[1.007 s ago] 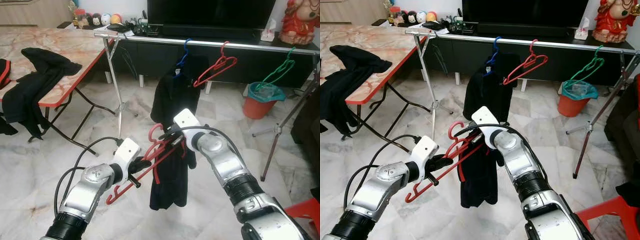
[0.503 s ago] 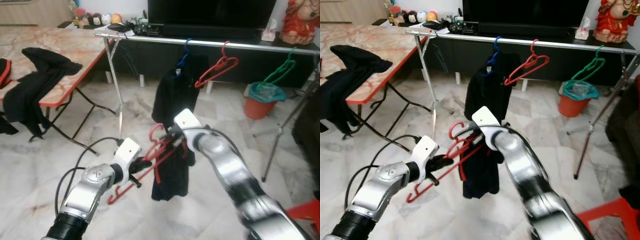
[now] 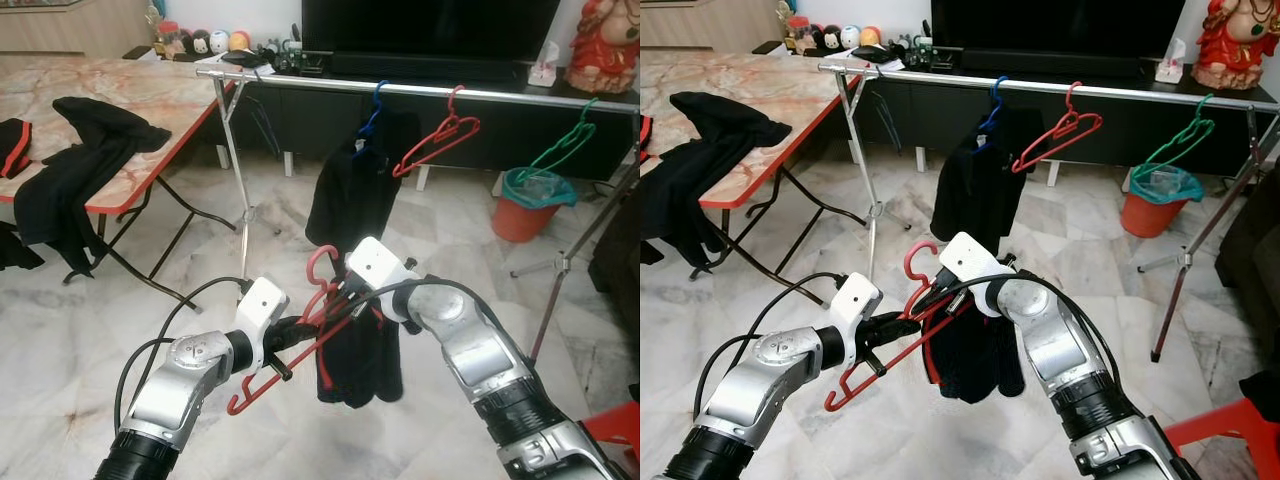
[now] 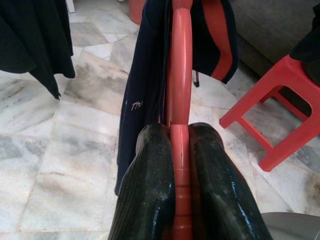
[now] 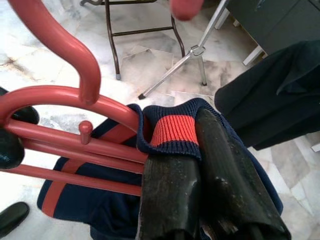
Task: Hang hanger
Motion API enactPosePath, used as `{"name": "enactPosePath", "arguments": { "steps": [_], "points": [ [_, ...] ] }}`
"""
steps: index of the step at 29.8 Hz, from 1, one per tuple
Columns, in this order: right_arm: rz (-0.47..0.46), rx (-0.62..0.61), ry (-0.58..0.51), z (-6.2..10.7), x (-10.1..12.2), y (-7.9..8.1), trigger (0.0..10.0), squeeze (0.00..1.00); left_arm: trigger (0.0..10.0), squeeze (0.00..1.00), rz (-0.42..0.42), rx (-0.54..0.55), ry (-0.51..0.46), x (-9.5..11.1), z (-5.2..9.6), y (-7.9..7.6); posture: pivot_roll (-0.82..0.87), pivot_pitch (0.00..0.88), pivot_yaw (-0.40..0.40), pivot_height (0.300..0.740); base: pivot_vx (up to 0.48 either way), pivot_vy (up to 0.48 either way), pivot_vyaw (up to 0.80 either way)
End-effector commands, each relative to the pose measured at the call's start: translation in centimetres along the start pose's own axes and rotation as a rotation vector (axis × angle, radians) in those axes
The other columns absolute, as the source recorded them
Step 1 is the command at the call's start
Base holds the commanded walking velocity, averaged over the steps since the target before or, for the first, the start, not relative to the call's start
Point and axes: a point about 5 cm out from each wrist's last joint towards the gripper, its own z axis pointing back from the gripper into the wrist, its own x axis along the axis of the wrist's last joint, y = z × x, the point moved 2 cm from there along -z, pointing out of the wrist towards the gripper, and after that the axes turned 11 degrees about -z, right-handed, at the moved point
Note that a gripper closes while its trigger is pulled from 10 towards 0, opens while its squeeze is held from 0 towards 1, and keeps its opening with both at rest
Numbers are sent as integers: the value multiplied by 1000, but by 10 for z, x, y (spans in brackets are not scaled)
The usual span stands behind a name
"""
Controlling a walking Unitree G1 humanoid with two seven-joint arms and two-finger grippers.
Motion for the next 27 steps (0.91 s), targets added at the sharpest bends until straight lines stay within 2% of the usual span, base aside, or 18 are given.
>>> {"name": "enactPosePath", "arguments": {
  "steps": [1, 5, 8, 13, 18, 23, 25, 27],
  "points": [
    [21, 68, -27, 1, 11, 12, 10000, 0, 10000, 0, -9, 41, -56, 14, -1, 6, 35, 0, 16, 740, 0, 0, 0],
    [40, 118, -18, 5, 11, 21, 10000, 0, 10000, 0, -10, 127, -76, 18, -3, 16, 30, 0, 19, 740, 0, 0, 0],
    [14, 113, -4, 7, 11, 26, 10000, 0, 10000, 0, -11, 233, -121, 27, -6, 28, 29, 0, 18, 740, 0, 0, 0],
    [-9, 93, -5, 9, 11, 25, 10000, 0, 10000, 0, -4, 284, -150, 33, -6, 33, 25, 0, 19, 740, 0, 0, 0],
    [1, 105, -11, 17, 11, 27, 10000, 0, 10000, 0, 4, 210, -171, 37, -11, 24, 20, 0, 20, 740, 0, 0, 0],
    [5, 92, -5, 17, 9, 25, 10000, 0, 10000, 0, 4, 208, -171, 37, -12, 23, 20, 0, 20, 740, 0, 0, 0],
    [3, 68, -2, 17, 7, 22, 10000, 0, 10000, 0, 4, 204, -169, 36, -12, 23, 22, 0, 17, 740, 0, 0, 0],
    [-1, -8, 1, 14, 5, 11, 10000, 0, 10000, 0, 2, 191, -165, 34, -11, 22, 25, 0, 15, 740, 0, 0, 0]
  ]
}}
